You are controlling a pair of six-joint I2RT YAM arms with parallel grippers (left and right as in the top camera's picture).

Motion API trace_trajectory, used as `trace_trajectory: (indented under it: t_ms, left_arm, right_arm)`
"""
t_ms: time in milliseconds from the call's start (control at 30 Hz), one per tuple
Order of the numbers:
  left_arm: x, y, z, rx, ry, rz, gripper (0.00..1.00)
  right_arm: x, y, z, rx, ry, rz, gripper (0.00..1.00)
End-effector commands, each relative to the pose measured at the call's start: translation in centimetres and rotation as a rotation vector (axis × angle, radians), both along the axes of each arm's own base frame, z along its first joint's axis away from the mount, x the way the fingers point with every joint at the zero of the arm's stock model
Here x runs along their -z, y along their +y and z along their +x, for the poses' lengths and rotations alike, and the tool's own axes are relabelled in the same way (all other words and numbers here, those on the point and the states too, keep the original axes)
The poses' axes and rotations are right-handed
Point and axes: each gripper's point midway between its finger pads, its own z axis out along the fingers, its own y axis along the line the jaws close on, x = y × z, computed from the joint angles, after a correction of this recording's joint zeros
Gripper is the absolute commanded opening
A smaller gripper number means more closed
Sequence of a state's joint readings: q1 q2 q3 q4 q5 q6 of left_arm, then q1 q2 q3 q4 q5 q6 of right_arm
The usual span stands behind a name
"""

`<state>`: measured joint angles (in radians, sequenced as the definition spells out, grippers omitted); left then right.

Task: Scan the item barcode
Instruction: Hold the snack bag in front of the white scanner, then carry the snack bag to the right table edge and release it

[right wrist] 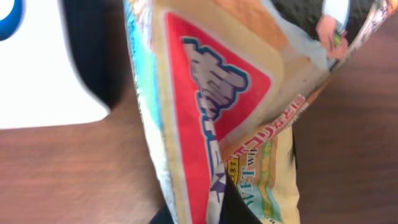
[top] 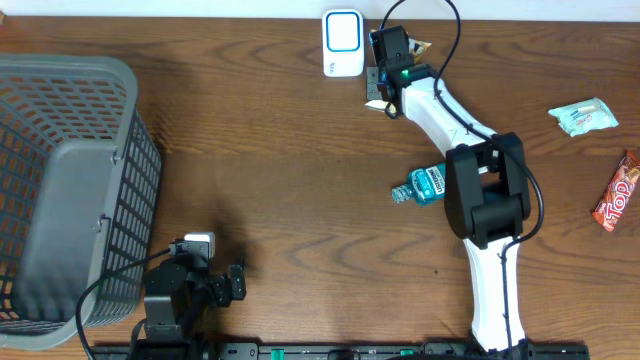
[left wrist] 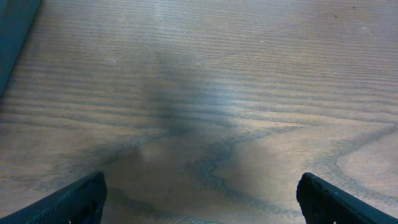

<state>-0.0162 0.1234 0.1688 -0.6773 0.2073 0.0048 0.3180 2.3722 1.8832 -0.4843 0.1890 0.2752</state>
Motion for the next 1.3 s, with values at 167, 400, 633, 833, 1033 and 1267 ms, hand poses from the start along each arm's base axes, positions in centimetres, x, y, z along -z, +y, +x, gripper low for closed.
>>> trace_trajectory:
  t_ms: [167,400,633,833,1033,1267]
  left_arm:
    - [0.4,0.0,-0.2,0.008,0.014,0.007,0.98]
    - [0.4,0.0,-0.2,0.008,0.014,0.007,0.98]
    - [0.4,0.0,-0.2,0.008,0.014,0.007,0.98]
    - [0.4,0.0,-0.2,0.008,0.014,0.007,0.98]
    - [0.4,0.0,-0.2,0.008,0.014,0.007,0.98]
    - [0.4,0.0,-0.2,0.008,0.014,0.007,0.98]
  right_arm:
    - [-9.9,3.9,-1.7,-0.085,-0.001,0.383,0.01]
    - [-17.6,4.4,-1.8,-0.125,-0.158,0.425,0.01]
    - [-17.2,7.3,1.9,-0.212,-0.335,0.397,0.01]
    - [-13.9,12.1,6.0,-0.333,-0.558,0.393,0.01]
    - [-11.5,14.6,7.9,-0.395,-0.807,0.247,0.01]
    - [-11.0,15.5,7.6,-0.401,-0.834,0.162,0.01]
